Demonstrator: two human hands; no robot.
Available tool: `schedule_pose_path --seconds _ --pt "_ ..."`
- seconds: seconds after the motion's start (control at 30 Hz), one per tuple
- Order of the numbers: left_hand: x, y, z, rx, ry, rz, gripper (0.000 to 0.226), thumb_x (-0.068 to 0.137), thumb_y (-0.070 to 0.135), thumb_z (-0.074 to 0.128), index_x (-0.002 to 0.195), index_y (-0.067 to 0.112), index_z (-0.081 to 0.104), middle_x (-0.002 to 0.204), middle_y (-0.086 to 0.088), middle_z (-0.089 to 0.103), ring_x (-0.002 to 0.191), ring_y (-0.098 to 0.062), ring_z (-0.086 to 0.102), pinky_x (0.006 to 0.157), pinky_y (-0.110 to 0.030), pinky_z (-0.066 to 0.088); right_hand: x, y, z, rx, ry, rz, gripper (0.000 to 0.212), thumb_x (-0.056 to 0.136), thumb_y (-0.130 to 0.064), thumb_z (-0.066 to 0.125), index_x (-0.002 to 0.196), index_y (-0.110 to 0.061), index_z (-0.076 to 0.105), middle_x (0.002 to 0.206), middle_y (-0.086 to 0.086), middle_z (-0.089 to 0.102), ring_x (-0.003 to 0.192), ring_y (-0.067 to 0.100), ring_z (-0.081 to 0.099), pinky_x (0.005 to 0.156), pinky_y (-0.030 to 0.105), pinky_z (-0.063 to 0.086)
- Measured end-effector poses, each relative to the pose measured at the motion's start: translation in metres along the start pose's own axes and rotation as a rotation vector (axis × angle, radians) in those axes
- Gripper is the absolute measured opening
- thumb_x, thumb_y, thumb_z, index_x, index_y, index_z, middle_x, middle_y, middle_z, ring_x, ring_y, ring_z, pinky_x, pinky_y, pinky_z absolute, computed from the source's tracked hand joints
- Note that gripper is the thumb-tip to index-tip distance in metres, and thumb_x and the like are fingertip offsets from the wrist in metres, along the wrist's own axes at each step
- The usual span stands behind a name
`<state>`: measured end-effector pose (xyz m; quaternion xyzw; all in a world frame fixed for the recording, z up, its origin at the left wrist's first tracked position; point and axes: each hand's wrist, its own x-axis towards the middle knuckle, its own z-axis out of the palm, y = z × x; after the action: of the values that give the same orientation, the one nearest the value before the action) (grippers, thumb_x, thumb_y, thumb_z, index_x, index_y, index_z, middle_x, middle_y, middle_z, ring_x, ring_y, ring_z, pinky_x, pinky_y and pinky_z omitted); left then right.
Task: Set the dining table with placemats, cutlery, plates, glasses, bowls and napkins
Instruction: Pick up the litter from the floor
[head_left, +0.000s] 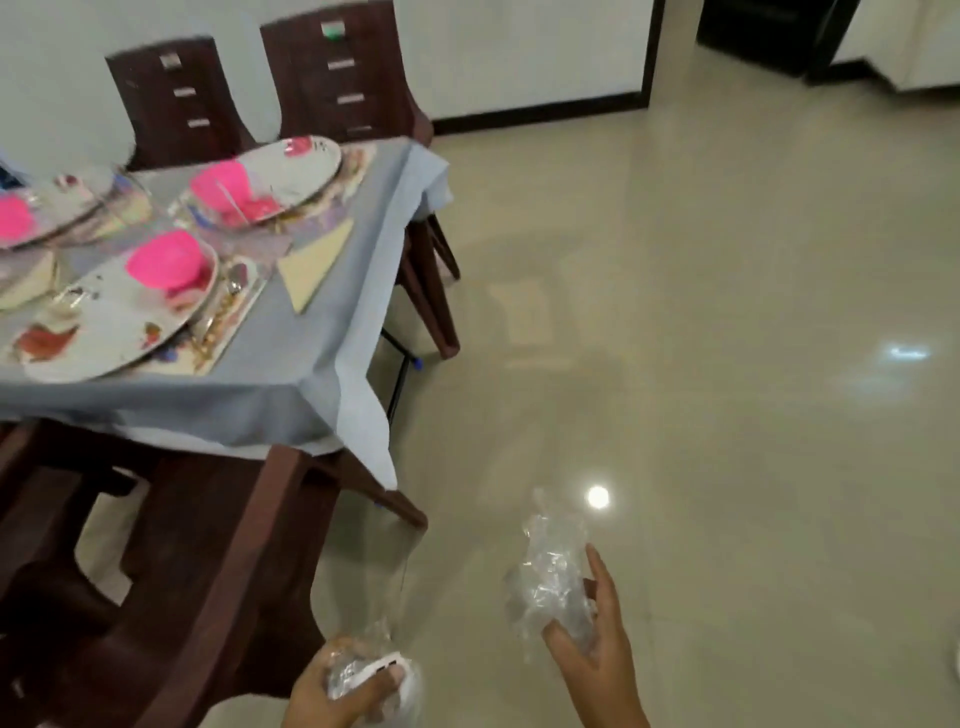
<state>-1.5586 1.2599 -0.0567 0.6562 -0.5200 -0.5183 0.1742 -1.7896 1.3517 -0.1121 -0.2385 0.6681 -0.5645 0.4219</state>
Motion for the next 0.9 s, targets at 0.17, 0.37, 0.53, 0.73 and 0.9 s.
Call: schedule_pose_path --seconds 0.17,0.37,0.53,0.73,0.9 --pt "-0.036 0.098 0.035 -0.161 0.042 0.048 0.059 0.047 0.009 0.096 0.089 -0.011 0.059 0.063 -0.012 0.064 0.047 -0.014 0.060 0.048 -0.025 0.051 -0.031 -0.096 -0.019 0.123 -0.285 -0.100 0.080 0.065 -0.034 0.073 0.136 -0.050 0.039 0.125 -0.018 0.056 0.115 0.007 0.058 0.092 0.026 0.050" --pt "-0.067 0.172 0.063 -0.269 -0.053 0.035 0.087 0.040 0.057 0.085 0.111 0.016 0.053 0.087 -0.005 0.073 0.087 -0.038 0.066 0.080 -0.057 0.051 -0.033 -0.164 -0.047 0.170 -0.327 -0.139 0.068 0.077 -0.031 0.065 0.137 -0.039 0.033 0.137 -0.015 0.047 0.117 -0.003 0.053 0.086 0.014 0.047" --pt "-0.077 0.204 0.066 -0.311 -0.287 -0.012 0.091 0.053 0.085 0.064 0.130 0.039 0.044 0.133 0.002 0.054 0.114 -0.024 0.061 0.080 -0.049 0.058 -0.022 -0.188 -0.059 -0.005 -0.404 -0.133 0.076 0.074 -0.050 0.065 0.141 -0.045 0.030 0.143 -0.017 0.041 0.127 0.001 0.045 0.101 0.029 0.046" --pt "-0.052 0.241 0.069 -0.189 -0.304 0.049 0.103 0.043 0.076 0.080 0.132 0.045 0.039 0.144 0.001 0.038 0.122 -0.026 0.053 0.087 -0.052 0.054 0.002 -0.218 -0.050 -0.341 -0.468 -0.281 0.093 0.076 -0.049 0.069 0.136 -0.057 -0.002 0.125 -0.048 0.009 0.120 -0.009 0.030 0.103 0.017 0.031" --pt "0.006 0.277 0.081 -0.258 -0.351 0.055 0.091 0.047 0.068 0.083 0.127 0.049 0.045 0.139 0.000 0.047 0.114 -0.026 0.061 0.086 -0.051 0.055 0.073 -0.246 -0.051 -0.483 -0.562 -0.401 0.099 0.079 -0.044 0.068 0.138 -0.052 -0.011 0.126 -0.048 0.001 0.124 -0.012 0.017 0.113 0.025 0.021"
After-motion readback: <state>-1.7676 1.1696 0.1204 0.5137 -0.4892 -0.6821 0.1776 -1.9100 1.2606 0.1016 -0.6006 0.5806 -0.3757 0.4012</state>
